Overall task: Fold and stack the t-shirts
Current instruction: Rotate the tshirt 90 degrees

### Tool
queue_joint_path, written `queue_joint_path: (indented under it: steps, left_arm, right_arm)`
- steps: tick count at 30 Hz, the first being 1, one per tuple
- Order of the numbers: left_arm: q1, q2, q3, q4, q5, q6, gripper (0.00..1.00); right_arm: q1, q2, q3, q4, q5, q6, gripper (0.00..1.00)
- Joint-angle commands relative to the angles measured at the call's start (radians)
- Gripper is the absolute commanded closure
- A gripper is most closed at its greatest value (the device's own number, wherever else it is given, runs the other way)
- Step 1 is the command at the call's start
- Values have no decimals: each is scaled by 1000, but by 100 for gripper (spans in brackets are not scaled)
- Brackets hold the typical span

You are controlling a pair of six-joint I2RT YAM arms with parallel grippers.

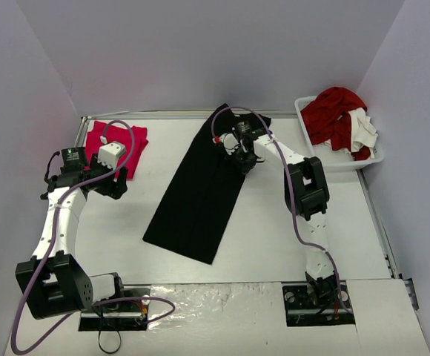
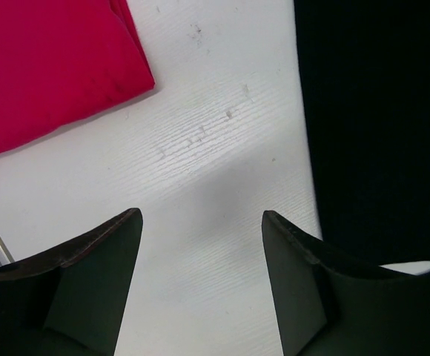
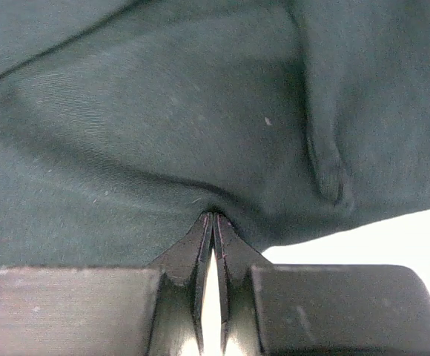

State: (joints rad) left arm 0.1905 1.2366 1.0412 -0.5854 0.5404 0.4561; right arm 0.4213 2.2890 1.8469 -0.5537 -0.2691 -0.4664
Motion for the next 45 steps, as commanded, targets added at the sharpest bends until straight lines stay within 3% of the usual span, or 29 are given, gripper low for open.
queue_joint_path:
  steps: [1,17,23,28,38,45]
  left_arm:
    - [6,6,16,1,35,-7,36]
    - [-5,27,25,-19,86,-5,35]
    - [-23,38,33,-34,95,4,35]
    - [-25,40,19,-11,81,1,35]
    - [12,-51,-36,65,-58,-54,36]
    - [47,-23,-33,67,-94,-63,36]
  right_arm:
    - [-35,6,17,-32,131,14,100]
    - [-110,7,49,-9,356,37,100]
    - [-122,-60,14,-11,202,20,100]
    - [-127,-134,55,-11,208,2,100]
    - [-131,88,371,-14,145,2,100]
    - [-130,259,482,-12,93,6,100]
